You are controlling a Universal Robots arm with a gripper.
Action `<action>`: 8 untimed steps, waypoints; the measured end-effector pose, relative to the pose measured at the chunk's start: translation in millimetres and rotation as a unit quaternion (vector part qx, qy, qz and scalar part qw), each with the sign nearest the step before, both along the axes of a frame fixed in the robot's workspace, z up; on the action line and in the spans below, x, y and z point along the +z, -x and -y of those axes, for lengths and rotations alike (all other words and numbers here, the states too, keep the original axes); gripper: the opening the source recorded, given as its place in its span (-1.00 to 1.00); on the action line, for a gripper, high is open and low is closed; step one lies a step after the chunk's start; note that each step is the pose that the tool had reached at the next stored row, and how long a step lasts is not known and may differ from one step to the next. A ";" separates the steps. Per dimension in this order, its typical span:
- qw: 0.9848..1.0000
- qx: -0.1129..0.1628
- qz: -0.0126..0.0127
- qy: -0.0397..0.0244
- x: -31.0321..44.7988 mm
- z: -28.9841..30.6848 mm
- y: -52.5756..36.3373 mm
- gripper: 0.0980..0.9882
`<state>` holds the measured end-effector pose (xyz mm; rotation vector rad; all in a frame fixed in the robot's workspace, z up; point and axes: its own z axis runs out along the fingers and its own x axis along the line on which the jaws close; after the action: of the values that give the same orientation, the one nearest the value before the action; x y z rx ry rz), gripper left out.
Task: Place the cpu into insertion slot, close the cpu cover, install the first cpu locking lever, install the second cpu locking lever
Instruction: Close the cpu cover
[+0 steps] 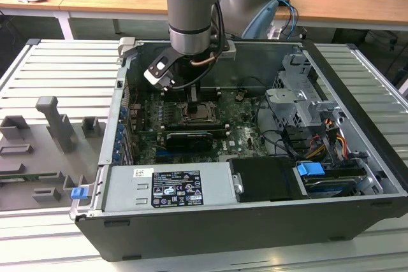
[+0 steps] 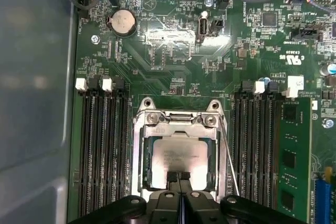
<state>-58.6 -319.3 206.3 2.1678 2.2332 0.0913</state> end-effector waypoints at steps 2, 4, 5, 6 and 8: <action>1.000 0.000 0.000 0.000 -1.8 0.1 0.1 -0.98; 1.000 0.000 0.000 -0.001 0.2 -0.1 0.1 -0.98; 1.000 0.000 0.000 -0.001 5.1 -0.1 0.1 -0.98; 1.000 0.000 0.000 -0.001 9.9 0.0 0.1 -0.98; 1.000 0.000 -0.001 -0.001 10.7 -0.1 -1.1 -0.98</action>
<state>-57.5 -319.2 217.0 2.1695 2.2349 0.0926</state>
